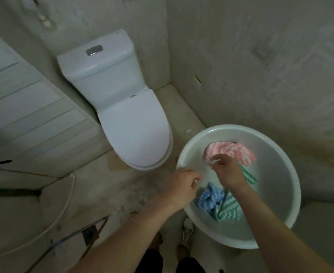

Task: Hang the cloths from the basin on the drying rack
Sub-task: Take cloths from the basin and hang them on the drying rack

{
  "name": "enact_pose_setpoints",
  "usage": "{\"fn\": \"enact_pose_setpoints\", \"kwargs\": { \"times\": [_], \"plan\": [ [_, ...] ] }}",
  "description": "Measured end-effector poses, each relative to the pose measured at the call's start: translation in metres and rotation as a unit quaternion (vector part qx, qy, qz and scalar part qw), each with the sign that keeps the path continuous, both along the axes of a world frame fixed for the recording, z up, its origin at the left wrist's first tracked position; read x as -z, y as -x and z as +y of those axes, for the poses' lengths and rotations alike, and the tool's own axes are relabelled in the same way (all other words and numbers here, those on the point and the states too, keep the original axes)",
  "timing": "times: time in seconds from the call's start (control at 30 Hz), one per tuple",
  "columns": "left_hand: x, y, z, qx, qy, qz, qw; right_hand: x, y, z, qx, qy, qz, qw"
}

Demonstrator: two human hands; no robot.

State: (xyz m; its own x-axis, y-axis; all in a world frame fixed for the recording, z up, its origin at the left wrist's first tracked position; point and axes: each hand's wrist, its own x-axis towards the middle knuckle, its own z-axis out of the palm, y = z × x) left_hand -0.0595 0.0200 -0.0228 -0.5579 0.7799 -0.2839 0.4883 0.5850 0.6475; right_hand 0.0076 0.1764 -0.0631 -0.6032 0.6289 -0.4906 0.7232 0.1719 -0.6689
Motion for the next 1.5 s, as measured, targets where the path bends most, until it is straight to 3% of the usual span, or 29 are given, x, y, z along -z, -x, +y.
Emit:
{"fn": "enact_pose_setpoints", "kwargs": {
  "times": [0.17,0.27,0.43,0.53,0.63,0.8,0.97,1.03,1.13,1.2,1.4,1.5],
  "plan": [
    [0.041,-0.026,0.046,0.064,0.101,-0.041,0.992,0.040,-0.033,0.039,-0.053,-0.108,-0.088,0.989],
    [0.060,-0.037,0.061,0.097,0.193,-0.044,0.975,0.056,-0.041,0.051,-0.066,-0.074,-0.078,0.992],
    [0.080,-0.041,0.064,0.009,0.216,-0.075,0.973,0.063,-0.045,0.057,-0.020,-0.054,-0.087,0.995],
    [0.075,-0.035,0.062,-0.079,0.131,-0.128,0.980,0.062,-0.047,0.057,-0.006,-0.024,-0.107,0.994],
    [0.058,-0.027,0.058,-0.197,-0.013,-0.231,0.953,0.041,-0.050,0.062,0.121,0.143,-0.015,0.982],
    [0.010,-0.017,0.046,-0.296,-0.185,-0.339,0.873,-0.012,-0.045,0.059,0.242,0.395,0.133,0.876],
    [-0.036,-0.016,0.041,-0.327,-0.280,-0.420,0.799,-0.061,-0.037,0.039,0.197,0.524,0.214,0.801],
    [-0.056,-0.014,0.038,-0.344,-0.327,-0.429,0.768,-0.077,-0.036,0.029,0.146,0.508,0.236,0.815],
    [-0.084,-0.011,0.031,-0.345,-0.382,-0.444,0.734,-0.109,-0.036,0.019,-0.015,0.385,0.216,0.897],
    [-0.101,-0.010,0.024,-0.332,-0.401,-0.435,0.735,-0.138,-0.029,0.009,-0.134,0.288,0.183,0.930],
    [-0.146,-0.005,-0.013,-0.313,-0.487,-0.329,0.746,-0.181,-0.004,-0.023,-0.126,0.294,0.244,0.916],
    [-0.163,-0.003,-0.037,-0.316,-0.534,-0.294,0.727,-0.184,0.007,-0.040,-0.117,0.410,0.277,0.861]
  ]
}}
